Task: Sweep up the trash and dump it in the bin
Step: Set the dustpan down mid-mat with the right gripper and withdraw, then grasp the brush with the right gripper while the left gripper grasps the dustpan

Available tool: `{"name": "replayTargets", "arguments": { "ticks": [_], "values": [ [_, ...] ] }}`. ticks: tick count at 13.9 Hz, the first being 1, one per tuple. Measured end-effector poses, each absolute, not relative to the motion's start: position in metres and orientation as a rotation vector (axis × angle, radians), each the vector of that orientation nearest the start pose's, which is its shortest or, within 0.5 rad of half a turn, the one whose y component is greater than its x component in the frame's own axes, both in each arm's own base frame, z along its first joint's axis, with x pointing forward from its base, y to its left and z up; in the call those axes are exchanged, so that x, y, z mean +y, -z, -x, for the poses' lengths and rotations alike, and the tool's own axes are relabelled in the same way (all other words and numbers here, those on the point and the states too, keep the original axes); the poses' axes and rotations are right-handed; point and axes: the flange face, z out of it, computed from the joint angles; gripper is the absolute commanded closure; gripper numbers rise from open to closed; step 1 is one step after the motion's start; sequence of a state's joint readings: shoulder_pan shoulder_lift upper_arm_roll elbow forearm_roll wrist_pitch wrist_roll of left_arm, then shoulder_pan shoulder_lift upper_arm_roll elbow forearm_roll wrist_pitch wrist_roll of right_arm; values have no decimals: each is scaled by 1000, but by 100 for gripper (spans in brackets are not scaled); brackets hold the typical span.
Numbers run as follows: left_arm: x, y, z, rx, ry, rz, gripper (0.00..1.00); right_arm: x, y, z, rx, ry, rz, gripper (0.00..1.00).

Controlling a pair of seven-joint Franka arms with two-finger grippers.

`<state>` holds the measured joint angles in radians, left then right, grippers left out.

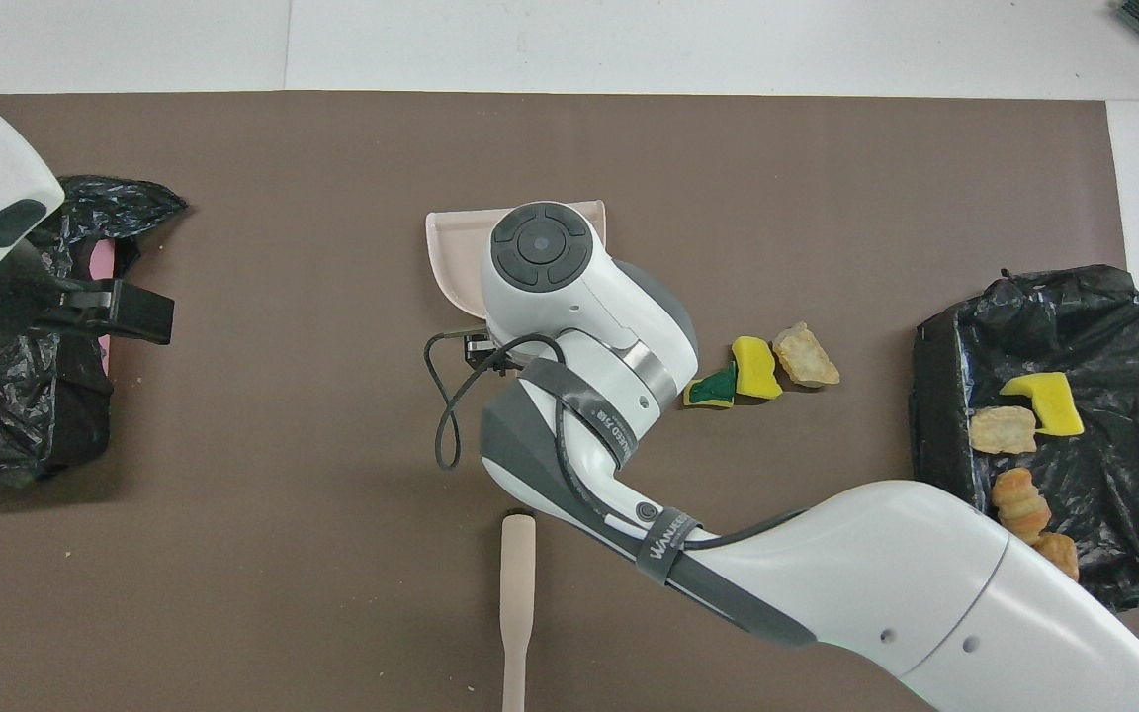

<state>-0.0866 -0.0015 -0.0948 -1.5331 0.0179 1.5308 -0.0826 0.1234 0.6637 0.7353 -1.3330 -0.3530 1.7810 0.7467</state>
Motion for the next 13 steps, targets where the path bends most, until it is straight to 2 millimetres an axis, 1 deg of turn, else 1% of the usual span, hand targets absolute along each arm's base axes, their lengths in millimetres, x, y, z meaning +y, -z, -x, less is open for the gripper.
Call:
{"name": "replayTargets", "arguments": {
  "ticks": [1, 3, 5, 6, 8, 10, 11, 13],
  "values": [
    [-97, -639, -541, 151, -6, 3119, 0, 429, -425, -544, -183, -170, 3110, 0],
    [-96, -638, -540, 151, -26, 3117, 0, 433, -455, -497, -240, -225, 3119, 0],
    [-96, -639, -539, 150, -28, 3117, 0, 438, -470, -449, -261, -294, 3137, 0],
    [-96, -639, -539, 149, -27, 3117, 0, 443, -472, -427, -258, -315, 3148, 0],
    [-96, -640, -538, 149, -26, 3117, 0, 452, -466, -382, -256, -393, 3147, 0],
    [-95, -640, -538, 148, -25, 3117, 0, 457, -450, -344, -233, -435, 3128, 0],
    [-95, -640, -538, 147, -25, 3117, 0, 459, -438, -325, -220, -431, 3118, 0],
    [-95, -640, -538, 145, -25, 3117, 0, 466, -406, -284, -225, -390, 3099, 0]
  ]
}}
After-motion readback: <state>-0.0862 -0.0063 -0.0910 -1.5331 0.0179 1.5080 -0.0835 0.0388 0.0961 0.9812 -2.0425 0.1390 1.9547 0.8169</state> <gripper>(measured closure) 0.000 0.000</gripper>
